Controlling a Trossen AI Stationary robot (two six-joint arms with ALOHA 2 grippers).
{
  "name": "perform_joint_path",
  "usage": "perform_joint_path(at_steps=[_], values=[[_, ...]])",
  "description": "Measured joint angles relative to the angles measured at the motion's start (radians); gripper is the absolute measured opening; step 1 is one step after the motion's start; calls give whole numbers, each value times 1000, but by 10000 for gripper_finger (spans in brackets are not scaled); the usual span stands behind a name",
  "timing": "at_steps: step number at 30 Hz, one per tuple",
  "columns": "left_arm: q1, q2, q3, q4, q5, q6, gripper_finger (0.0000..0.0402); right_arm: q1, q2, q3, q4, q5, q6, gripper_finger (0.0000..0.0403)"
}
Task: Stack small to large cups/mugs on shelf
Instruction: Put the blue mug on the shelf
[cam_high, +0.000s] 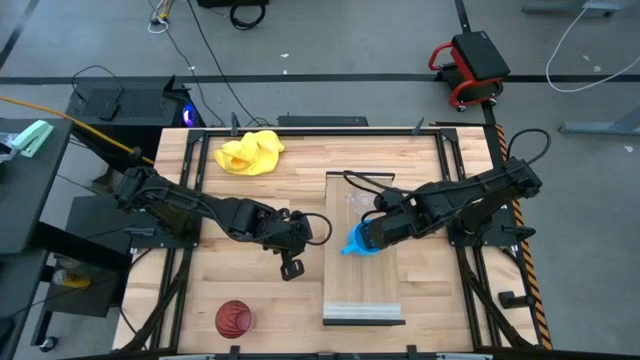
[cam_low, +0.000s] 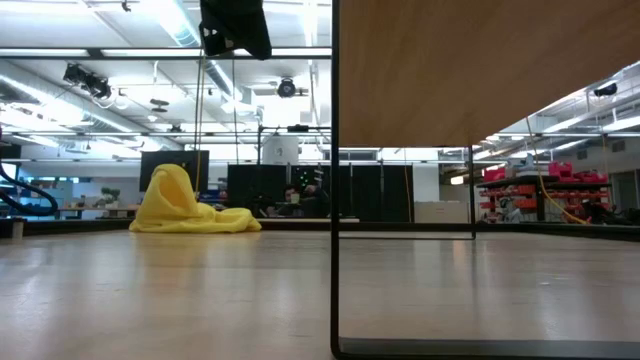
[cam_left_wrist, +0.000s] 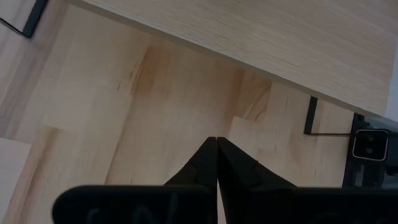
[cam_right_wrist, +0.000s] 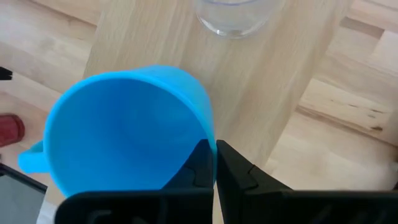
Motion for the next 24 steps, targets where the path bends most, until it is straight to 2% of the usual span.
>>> perform_joint_path(at_steps=[9,18,24], values=[[1,0,0,1,0,-7,28,0,0,0,-5,2,-11,34],[1,0,0,1,0,-22,13,0,0,0,-4,23,-50,56],[1,0,0,0,0,-26,20,1,0,0,-4,24,-55,67]])
